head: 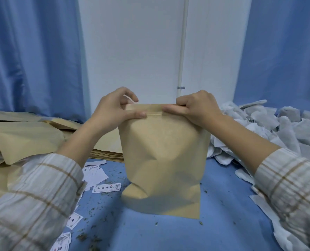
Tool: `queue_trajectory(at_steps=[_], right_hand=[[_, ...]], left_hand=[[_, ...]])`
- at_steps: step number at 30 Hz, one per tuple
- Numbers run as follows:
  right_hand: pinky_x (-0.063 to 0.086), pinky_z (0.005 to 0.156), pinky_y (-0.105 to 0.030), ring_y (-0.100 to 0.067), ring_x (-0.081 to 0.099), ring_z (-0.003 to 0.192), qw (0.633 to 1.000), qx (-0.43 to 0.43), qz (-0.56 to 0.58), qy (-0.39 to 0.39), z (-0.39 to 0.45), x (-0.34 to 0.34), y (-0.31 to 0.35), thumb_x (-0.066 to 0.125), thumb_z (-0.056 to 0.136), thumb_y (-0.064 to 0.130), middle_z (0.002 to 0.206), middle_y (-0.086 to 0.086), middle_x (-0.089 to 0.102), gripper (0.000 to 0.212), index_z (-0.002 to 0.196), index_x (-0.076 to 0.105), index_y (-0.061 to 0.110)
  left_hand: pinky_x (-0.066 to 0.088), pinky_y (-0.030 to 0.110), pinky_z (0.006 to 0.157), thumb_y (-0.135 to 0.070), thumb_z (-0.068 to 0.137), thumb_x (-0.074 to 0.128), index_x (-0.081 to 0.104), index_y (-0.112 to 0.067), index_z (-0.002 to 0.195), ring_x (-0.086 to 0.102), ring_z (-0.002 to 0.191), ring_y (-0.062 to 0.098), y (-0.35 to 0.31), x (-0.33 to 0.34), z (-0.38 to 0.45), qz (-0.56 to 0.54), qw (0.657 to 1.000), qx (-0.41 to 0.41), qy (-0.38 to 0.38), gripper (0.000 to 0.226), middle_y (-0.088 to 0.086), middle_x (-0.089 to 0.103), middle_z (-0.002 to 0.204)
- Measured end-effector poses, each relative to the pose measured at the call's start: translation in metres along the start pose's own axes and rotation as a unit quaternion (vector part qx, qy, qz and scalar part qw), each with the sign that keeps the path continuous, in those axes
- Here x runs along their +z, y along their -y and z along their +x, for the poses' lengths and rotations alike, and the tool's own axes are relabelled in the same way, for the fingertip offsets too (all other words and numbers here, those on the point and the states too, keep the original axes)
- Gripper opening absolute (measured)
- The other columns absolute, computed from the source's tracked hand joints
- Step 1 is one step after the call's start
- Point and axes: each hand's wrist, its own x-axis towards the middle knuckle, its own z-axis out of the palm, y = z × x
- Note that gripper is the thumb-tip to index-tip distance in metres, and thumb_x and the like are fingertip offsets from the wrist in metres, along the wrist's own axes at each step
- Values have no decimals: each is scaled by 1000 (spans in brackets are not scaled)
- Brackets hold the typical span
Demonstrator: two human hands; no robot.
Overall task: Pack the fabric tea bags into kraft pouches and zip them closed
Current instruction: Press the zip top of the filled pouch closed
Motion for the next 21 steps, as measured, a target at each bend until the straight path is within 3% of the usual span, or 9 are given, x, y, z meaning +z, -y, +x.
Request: queue_trajectory(at_steps=[2,4,6,9,12,15,17,19,21], right_hand=[[20,46,-22,-14,26,42,999,26,38,-5,-2,-1,-6,57,76,63,37,-2,20,68,44,20,16],[17,46,-20,-15,28,41,997,38,68,-3,-3,2,-9,58,75,64,36,-4,26,69,43,19,17],[18,47,-21,-15,28,41,996,41,82,-3,-2,5,-11,59,74,64,37,-2,30,69,43,18,17],[23,49,-28,-14,32,43,991,81,107,-7,-1,7,-21,54,75,67,39,0,33,67,43,23,16],[30,56,-32,-14,29,45,978,163,131,-7,-5,10,-33,49,76,70,42,2,26,68,45,24,16],[29,59,-32,-14,26,45,966,204,151,-39,-7,16,-35,50,80,66,43,0,23,67,45,20,17],[25,54,-23,-14,22,45,961,213,162,-71,-5,20,-34,51,82,63,43,1,21,67,45,19,17],[27,53,-19,-14,21,45,954,225,176,-88,-4,24,-35,51,83,61,43,2,21,66,45,20,17],[28,52,-15,-9,32,47,933,261,228,-96,-7,30,-37,47,85,62,47,5,34,60,48,30,19]], left_hand=[[41,15,63,-38,64,82,62,-30,89,56,77,3,7,3,-3,-89,994,-56,-3,33,-10,63,90],[47,22,74,-40,69,74,67,-22,90,63,78,6,11,12,-9,-219,969,-94,62,29,-6,70,88],[48,24,75,-38,71,68,70,-17,86,66,77,8,13,22,-12,-304,943,-115,68,26,-5,72,83],[50,17,63,-23,80,70,69,-15,75,65,66,7,15,30,-7,-317,942,-103,-34,8,-7,71,70],[49,15,59,-29,73,74,69,-18,72,64,63,5,18,32,-5,-309,944,-95,-69,13,-10,71,67],[49,16,57,-39,59,79,69,-19,78,67,67,5,23,35,-10,-340,936,-82,-31,29,-8,72,74],[53,21,61,-33,53,89,69,-21,88,69,78,11,36,37,-16,-357,929,-94,38,42,-3,73,86],[54,27,66,-28,55,88,67,-18,99,69,88,18,51,42,-27,-321,929,-138,121,50,1,73,97],[54,34,72,-27,58,85,66,-13,104,68,93,23,67,54,-40,-317,921,-187,130,51,5,73,101]])
